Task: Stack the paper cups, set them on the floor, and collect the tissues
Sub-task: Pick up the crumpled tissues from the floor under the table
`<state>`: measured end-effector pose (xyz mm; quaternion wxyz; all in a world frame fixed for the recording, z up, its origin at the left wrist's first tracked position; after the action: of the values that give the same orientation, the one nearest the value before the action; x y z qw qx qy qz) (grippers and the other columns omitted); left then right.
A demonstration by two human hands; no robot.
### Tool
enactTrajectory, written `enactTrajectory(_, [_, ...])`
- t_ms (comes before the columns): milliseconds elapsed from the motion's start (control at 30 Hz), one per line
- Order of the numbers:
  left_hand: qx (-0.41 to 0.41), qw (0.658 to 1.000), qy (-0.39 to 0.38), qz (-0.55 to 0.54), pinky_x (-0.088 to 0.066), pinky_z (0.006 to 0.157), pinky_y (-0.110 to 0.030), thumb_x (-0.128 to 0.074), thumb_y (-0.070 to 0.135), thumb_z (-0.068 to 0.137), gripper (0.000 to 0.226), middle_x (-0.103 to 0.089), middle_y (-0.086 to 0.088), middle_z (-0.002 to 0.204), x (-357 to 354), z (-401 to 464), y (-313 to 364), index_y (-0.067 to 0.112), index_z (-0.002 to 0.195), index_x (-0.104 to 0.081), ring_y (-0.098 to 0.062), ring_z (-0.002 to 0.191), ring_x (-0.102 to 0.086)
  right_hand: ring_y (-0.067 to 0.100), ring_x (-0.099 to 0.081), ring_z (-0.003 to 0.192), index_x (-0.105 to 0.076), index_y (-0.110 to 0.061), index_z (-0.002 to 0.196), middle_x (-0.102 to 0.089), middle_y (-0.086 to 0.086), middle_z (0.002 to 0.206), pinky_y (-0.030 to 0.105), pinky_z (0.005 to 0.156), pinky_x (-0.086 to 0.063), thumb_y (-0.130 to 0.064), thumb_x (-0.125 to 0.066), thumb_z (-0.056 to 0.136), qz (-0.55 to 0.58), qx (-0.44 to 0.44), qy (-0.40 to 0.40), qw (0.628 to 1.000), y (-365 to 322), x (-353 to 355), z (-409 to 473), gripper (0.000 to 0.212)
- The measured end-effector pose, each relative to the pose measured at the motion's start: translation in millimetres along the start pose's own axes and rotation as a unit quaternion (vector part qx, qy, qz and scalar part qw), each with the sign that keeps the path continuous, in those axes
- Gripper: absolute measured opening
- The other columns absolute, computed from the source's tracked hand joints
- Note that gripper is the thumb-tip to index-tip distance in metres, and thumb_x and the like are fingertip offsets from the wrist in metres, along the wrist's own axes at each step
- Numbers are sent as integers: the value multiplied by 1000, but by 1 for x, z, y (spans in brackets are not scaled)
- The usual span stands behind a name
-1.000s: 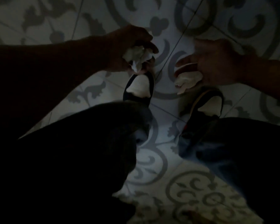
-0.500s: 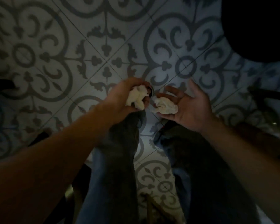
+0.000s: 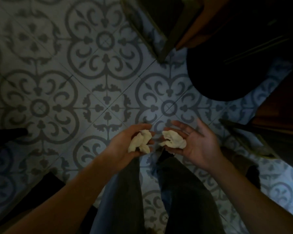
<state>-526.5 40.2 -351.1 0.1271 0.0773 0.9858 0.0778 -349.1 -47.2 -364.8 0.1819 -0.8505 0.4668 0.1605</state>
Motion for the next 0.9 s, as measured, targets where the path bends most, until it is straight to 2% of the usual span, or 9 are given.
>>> enactTrajectory(100, [8,1000,-19,-1,-58,83,-44,-62,29,87,26,-74,-11,105,-25,5,8,18,108,-72,-27,92,-73,39,-61,113,-56,-10,127,-61,21,128,57,94,-49,-59,-36,89,36,27,21,999,-14,14,-8,66])
enactTrajectory(200, [7,999,-36,15,-57,82,-44,-63,29,84,29,-73,-13,107,-53,8,9,16,108,-72,-28,94,-72,40,-60,116,-64,-8,120,-60,22,129,58,101,-42,-58,-42,85,66,52,27,996,-26,32,-17,64])
enactTrajectory(333, [11,998,-51,35,-57,82,-45,-69,31,73,39,-69,-15,117,-97,10,3,17,110,-72,-34,106,-67,40,-59,116,-68,-9,113,-62,22,127,60,105,-36,-56,-54,78,112,62,-2,992,-34,58,-35,61])
enactTrajectory(433, [-6,995,-67,72,-58,76,-39,-65,20,76,38,-66,-13,120,-140,7,-7,14,114,-69,-32,106,-66,43,-52,123,-63,-7,121,-57,23,132,63,106,-32,-54,-65,72,115,85,-33,989,-44,87,-54,68])
enactTrajectory(533, [-5,991,-75,108,-60,70,-34,-60,15,82,33,-69,-11,118,-184,6,-31,14,113,-70,-26,100,-71,42,-45,130,-51,-9,134,-50,23,140,63,105,-34,-56,-48,85,143,110,-55,982,-49,127,-81,68])
enactTrajectory(633, [30,992,-74,102,-58,73,-38,-66,24,75,39,-66,-15,123,-225,10,-67,9,111,-72,-34,109,-66,39,-48,129,-48,-7,136,-50,21,140,59,100,-41,-52,-35,93,196,137,-35,970,-41,186,-106,63])
enactTrajectory(733, [46,985,-88,144,-53,92,-49,-67,16,79,35,-71,-15,115,-277,15,-113,6,111,-71,-34,106,-68,40,-48,127,-54,-5,130,-53,21,137,61,101,-38,-48,-38,94,242,173,-15,954,-33,250,-140,58])
enactTrajectory(800, [52,978,-94,178,-53,91,-47,-69,18,73,42,-72,-15,113,-305,18,-140,6,113,-70,-33,106,-67,40,-50,125,-57,-6,125,-54,18,134,61,102,-39,-44,-39,94,273,201,6,941,-27,288,-159,52])
enactTrajectory(900, [67,968,-92,225,-52,90,-45,-60,21,85,37,-73,-14,110,-347,29,-187,7,119,-67,-31,105,-67,41,-52,122,-54,-5,128,-56,20,131,59,102,-41,-46,-43,93,330,211,63,918,-9,350,-183,55])
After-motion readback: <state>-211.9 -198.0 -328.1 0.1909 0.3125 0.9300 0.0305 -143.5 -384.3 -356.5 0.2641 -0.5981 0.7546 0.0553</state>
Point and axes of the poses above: each hand's wrist, its own z-axis towards the middle knuckle, its own x-axis out of the back of the hand, y = z × x, the point moved 6 cm from there along z, towards the middle knuckle
